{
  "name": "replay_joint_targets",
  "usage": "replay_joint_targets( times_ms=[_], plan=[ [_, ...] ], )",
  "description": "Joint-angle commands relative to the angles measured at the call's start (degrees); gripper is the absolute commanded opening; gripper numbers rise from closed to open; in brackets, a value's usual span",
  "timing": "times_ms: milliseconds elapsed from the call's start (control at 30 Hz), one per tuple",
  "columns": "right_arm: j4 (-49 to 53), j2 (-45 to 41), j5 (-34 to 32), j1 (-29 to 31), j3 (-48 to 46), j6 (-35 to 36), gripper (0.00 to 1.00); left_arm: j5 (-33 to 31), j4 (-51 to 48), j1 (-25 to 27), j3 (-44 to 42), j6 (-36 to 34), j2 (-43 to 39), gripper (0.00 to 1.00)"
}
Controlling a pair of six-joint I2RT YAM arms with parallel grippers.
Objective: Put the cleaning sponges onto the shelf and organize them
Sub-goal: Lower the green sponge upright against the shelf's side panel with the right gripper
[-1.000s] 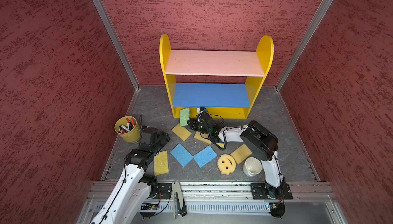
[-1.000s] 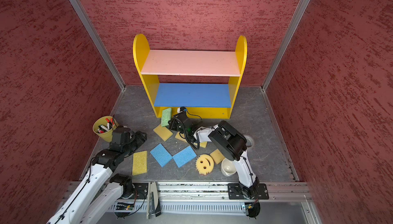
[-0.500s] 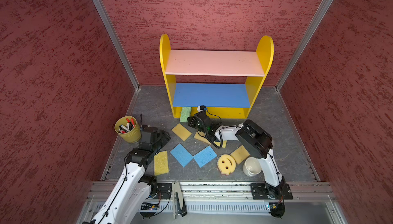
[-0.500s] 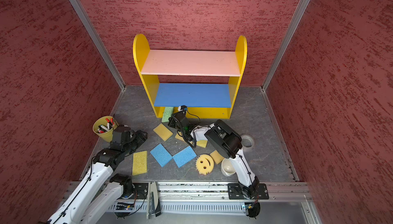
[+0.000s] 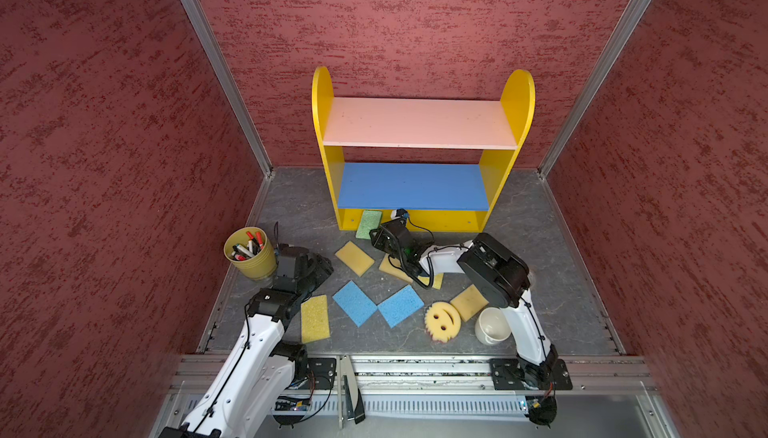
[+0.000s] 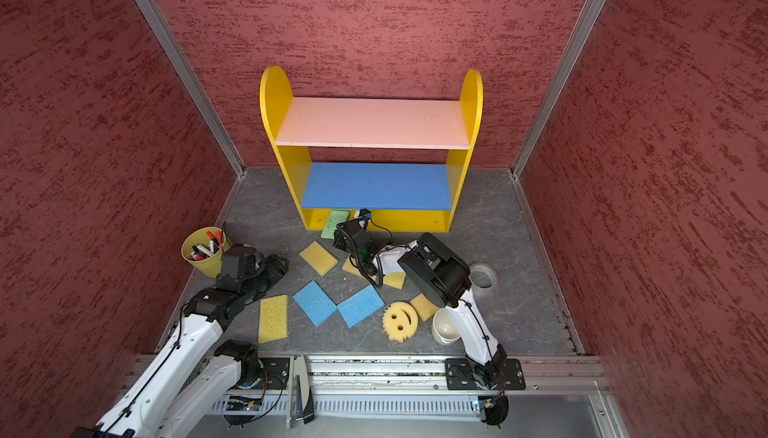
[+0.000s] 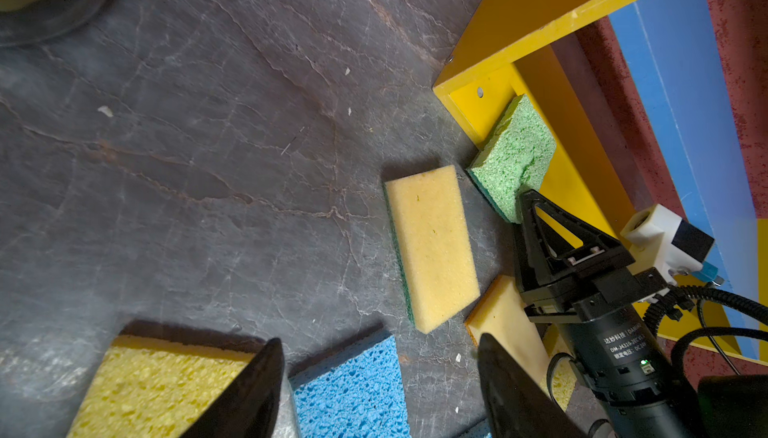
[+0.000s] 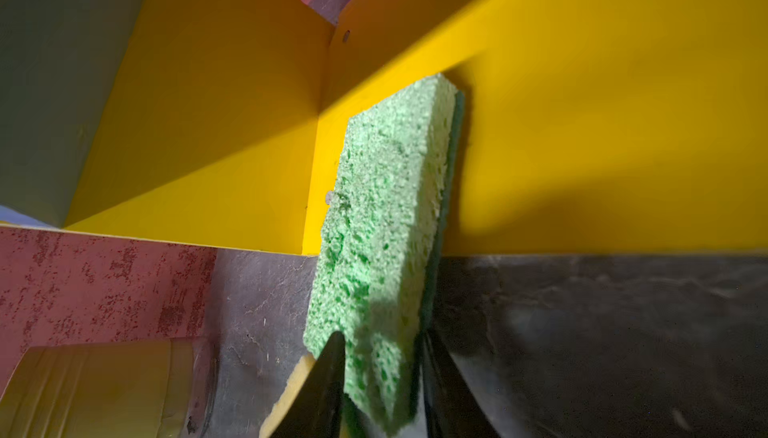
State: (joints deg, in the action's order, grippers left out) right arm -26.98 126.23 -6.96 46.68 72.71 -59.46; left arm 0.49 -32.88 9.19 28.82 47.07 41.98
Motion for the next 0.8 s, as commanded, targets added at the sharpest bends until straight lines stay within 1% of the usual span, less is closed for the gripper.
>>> replay_joint_targets(
  times_ms=[0, 167, 267, 367, 433, 567, 667, 733, 767],
  plan=[
    [-1.13, -0.53, -2.72, -1.43, -0.18, -2.31, 0.39, 0.65, 0.88, -0.58, 0.64, -1.01, -0.06, 0.73],
    [-1.51, -2.02, -1.22, -2.24, -1.85, -2.15, 0.52, 0.56, 0.35, -0.66, 1.51, -1.53, -0.06, 0.73],
    [-1.42, -3.56, 0.00, -2.38, -3.47, -1.30, 0.55, 0.48, -0.16, -0.83, 2.17, -2.02, 0.15, 0.73],
    [-1.53, -5.14, 1.17, -2.39, -5.47, -1.25, 0.55, 0.21, -0.57, -0.84, 2.49, -2.18, 0.08, 0.73],
    [-2.42, -5.70, 2.27, -2.25, -6.49, -1.59, 0.49, -0.04, -0.68, -0.89, 2.54, -2.25, -0.03, 0.73],
    [-2.63, -5.74, 3.71, -1.32, -6.11, -1.69, 0.23, -0.10, -0.75, -1.10, 2.71, -2.42, -0.01, 0.73],
    [-1.94, -5.26, 4.19, -0.41, -4.85, -1.24, 0.07, -0.06, -0.95, -1.28, 3.11, -2.77, 0.38, 0.73],
    [-1.58, -4.47, 4.97, -0.08, -3.99, -1.41, 0.01, 0.03, -0.87, -1.37, 3.14, -2.82, 0.50, 0.73],
    [-1.58, -4.06, 5.37, 0.21, -3.68, -1.68, 0.00, 0.12, -0.82, -1.43, 3.04, -2.78, 0.57, 0.73]
  ],
)
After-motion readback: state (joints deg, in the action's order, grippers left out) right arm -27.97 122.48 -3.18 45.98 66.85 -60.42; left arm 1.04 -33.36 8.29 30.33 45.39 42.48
